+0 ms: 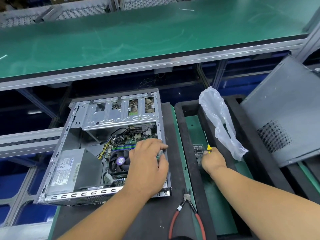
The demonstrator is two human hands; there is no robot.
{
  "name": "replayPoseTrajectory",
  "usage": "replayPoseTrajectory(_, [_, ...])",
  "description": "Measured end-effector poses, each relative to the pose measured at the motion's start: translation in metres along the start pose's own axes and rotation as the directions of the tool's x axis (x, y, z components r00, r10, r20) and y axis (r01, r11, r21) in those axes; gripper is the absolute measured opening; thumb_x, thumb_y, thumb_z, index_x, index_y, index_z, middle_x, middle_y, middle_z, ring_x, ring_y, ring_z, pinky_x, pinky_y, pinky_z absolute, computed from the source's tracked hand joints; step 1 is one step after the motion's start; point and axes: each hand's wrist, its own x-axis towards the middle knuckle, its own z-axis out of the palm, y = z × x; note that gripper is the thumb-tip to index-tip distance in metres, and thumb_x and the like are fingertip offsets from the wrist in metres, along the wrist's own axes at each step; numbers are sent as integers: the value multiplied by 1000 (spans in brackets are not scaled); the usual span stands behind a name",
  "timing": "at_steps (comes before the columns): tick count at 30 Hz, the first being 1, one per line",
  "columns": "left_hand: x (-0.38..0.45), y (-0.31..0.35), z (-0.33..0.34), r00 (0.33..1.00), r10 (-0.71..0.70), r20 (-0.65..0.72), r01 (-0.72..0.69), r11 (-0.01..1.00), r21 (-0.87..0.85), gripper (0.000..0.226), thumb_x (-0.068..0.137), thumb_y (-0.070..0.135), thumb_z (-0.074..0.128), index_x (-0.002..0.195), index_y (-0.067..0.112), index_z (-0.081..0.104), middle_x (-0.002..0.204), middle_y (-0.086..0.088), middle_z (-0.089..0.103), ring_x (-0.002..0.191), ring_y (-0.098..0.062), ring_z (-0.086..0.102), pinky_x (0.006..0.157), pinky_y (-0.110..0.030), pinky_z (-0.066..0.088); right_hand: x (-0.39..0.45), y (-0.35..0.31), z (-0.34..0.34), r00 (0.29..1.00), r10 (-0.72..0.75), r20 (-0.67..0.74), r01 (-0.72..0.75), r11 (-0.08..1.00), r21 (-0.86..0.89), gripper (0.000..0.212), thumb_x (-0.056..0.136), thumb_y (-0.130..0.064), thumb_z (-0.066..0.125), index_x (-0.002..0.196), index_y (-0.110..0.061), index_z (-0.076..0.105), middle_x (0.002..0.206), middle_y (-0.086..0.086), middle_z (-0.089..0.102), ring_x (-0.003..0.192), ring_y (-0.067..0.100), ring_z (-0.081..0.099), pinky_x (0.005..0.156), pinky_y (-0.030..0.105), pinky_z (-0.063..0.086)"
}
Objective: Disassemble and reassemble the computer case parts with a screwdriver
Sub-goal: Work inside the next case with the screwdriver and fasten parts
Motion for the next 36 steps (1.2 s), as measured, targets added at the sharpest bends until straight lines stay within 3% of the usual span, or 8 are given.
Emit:
replayPoseTrajectory(7, [-2,0,-2,1000,6,-13,-7,1000,-29,30,88,28,51,113,38,64,121,27,55,123,-2,42,98,-31,29,-56,-26,-11,901,-291,-321,276,957,-92,22,104,-29,53,123,-22,60,110,6,66,106,35,57,87,45,47])
replayPoseTrajectory(16, [-3,0,-9,992,-63,-112,32,965,-259,32,85,25,51,109,39,66,114,31,57,119,-5,48,106,-48,42,-109,-55,39,907,-382,178,402,911,-93,40,107,-28,46,145,-19,50,133,14,56,117,35,62,98,40,50])
replayPoseTrajectory(22, [-3,4,-21,993,-75,-93,37,933,-357,31,86,27,50,109,45,60,114,32,56,119,-5,47,107,-52,39,-130,-23,3,917,-399,1,398,915,66,30,101,-18,55,126,-30,68,116,-13,69,105,7,65,98,29,51])
replayPoseTrajectory(26, [4,24,-23,999,-5,-32,-10,903,-430,33,88,32,48,114,50,57,119,41,50,124,-1,47,107,-42,40,-148,5,-46,882,-304,-359,429,834,347,24,91,-16,66,90,-41,65,82,-17,68,67,-2,61,62,11,48])
replayPoseTrajectory(29, [10,53,-14,1000,26,-2,-23,850,-526,31,92,31,52,116,51,57,121,32,55,104,9,55,89,-14,43,-155,30,-76,842,-142,-520,391,824,409,19,81,-28,70,87,-38,54,78,-8,63,63,7,57,60,26,48])
replayPoseTrajectory(32, [20,86,1,990,-66,125,133,723,-677,22,91,41,57,112,47,59,115,17,65,80,11,61,64,-7,47,-145,40,-97,818,-104,-566,351,870,346,50,78,-31,80,109,-47,45,113,-12,52,89,4,55,77,25,49])
replayPoseTrajectory(34, [32,105,15,946,-125,299,295,711,-638,35,89,60,57,121,45,57,120,17,64,90,10,63,72,-15,51,-128,32,-111,817,-251,-520,383,909,162,77,81,-31,84,142,-38,39,136,-17,42,116,2,48,102,31,45])
replayPoseTrajectory(36, [43,125,30,875,-139,464,412,717,-562,57,94,66,52,142,36,49,136,14,58,115,-7,61,95,-35,53,-115,11,-128,814,-436,-384,484,875,31,48,87,-27,77,129,-38,57,123,-15,54,111,8,54,101,36,48])
